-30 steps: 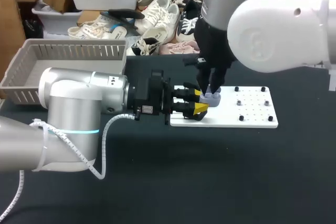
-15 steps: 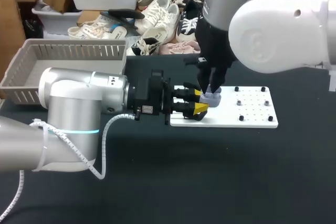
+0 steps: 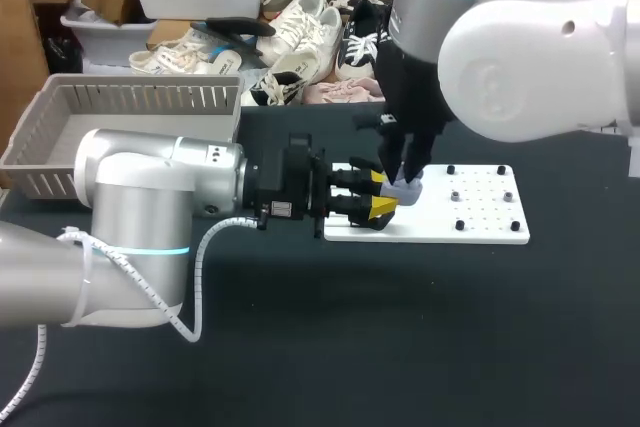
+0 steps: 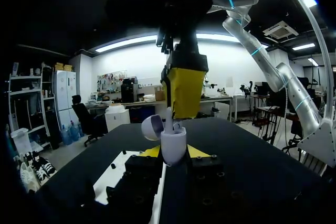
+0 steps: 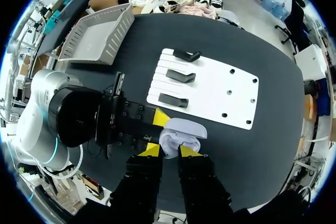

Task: Pick up each earbud case from the left stands, insert the matching earbuds, close the lid, and place the case in the box.

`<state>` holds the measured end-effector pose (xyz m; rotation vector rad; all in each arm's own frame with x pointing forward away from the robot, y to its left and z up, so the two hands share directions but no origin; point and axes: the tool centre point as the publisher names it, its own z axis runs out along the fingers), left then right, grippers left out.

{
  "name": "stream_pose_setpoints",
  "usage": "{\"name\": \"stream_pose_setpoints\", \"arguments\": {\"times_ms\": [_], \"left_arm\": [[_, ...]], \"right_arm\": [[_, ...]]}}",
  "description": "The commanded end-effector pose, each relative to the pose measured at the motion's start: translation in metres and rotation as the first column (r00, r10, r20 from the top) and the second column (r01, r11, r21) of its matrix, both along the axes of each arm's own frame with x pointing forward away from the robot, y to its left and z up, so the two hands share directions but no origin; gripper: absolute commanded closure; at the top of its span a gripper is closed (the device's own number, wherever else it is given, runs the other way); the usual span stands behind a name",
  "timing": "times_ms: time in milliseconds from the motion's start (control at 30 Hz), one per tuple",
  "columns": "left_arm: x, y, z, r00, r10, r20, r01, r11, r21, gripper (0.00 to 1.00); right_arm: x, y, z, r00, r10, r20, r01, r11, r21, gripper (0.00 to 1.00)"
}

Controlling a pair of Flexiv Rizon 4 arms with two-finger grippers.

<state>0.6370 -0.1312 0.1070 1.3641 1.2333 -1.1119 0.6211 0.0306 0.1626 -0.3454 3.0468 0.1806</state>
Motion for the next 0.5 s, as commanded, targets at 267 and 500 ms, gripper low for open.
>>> {"name": "stream_pose_setpoints", "arguments": {"times_ms": [267,500], "left_arm": [[-0.0013,0.0003,-0.0001,1.000,0.006,0.003,-0.006,1.000,-0.002,1.00],[-0.0013,0.0003,-0.0001,1.000,0.006,0.003,-0.006,1.000,-0.002,1.00]], "right_arm": [[-0.0006,0.0004,-0.0016,1.000,-0.001,-0.003,0.001,1.000,-0.031,0.94],[-0.0009,0.0007,-0.0023,1.000,0.000,-0.004,0.000,0.999,-0.045,0.58]]}}
